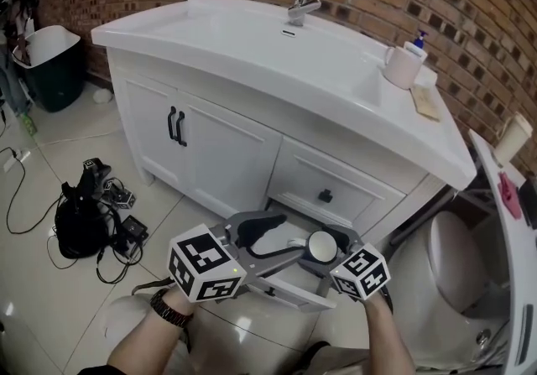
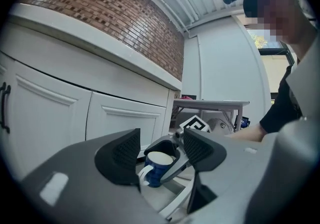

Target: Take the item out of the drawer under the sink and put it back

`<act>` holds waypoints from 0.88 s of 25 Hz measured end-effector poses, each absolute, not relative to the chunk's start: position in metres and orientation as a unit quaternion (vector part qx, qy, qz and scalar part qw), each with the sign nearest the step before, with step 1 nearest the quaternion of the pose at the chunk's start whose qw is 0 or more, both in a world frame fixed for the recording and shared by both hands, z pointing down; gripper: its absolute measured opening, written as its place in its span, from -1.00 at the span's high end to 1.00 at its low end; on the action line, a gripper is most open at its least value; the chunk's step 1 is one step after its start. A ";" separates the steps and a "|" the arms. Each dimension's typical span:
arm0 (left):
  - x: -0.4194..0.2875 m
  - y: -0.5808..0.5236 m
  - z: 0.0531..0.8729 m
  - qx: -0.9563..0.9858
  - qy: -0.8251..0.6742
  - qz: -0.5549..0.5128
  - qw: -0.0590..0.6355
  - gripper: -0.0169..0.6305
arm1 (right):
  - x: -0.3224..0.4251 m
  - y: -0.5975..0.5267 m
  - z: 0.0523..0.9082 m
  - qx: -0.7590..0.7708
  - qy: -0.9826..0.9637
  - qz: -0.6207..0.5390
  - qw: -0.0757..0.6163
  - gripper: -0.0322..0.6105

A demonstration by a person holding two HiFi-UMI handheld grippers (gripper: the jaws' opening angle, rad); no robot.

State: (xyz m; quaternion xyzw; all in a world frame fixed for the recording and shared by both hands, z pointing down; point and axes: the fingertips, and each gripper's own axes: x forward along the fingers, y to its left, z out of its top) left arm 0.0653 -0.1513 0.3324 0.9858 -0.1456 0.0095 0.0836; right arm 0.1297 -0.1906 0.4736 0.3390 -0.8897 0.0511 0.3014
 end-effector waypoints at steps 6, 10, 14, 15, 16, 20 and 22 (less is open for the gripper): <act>0.068 -0.151 0.340 0.985 -0.143 0.026 0.088 0.05 | 0.122 -0.210 0.557 0.323 -0.859 0.103 0.383 -0.39; 0.065 -0.155 0.340 0.984 -0.149 0.020 0.094 0.05 | 0.116 -0.220 0.586 0.322 -0.848 0.108 0.406 -0.39; 0.066 -0.156 0.335 0.983 -0.146 0.001 0.108 0.05 | 0.114 -0.224 0.590 0.325 -0.848 0.106 0.406 -0.39; 0.066 -0.156 0.334 0.983 -0.146 0.000 0.108 0.05 | 0.113 -0.221 0.587 0.320 -0.848 0.101 0.410 -0.40; 0.066 -0.156 0.334 0.983 -0.146 -0.001 0.108 0.05 | 0.113 -0.218 0.581 0.316 -0.849 0.094 0.412 -0.40; 0.065 -0.155 0.330 0.984 -0.144 -0.005 0.105 0.05 | 0.122 -0.210 0.515 0.343 -0.869 0.051 0.354 -0.41; 0.063 -0.154 0.328 0.984 -0.145 -0.009 0.103 0.05 | 0.126 -0.199 0.465 0.367 -0.885 0.022 0.285 -0.35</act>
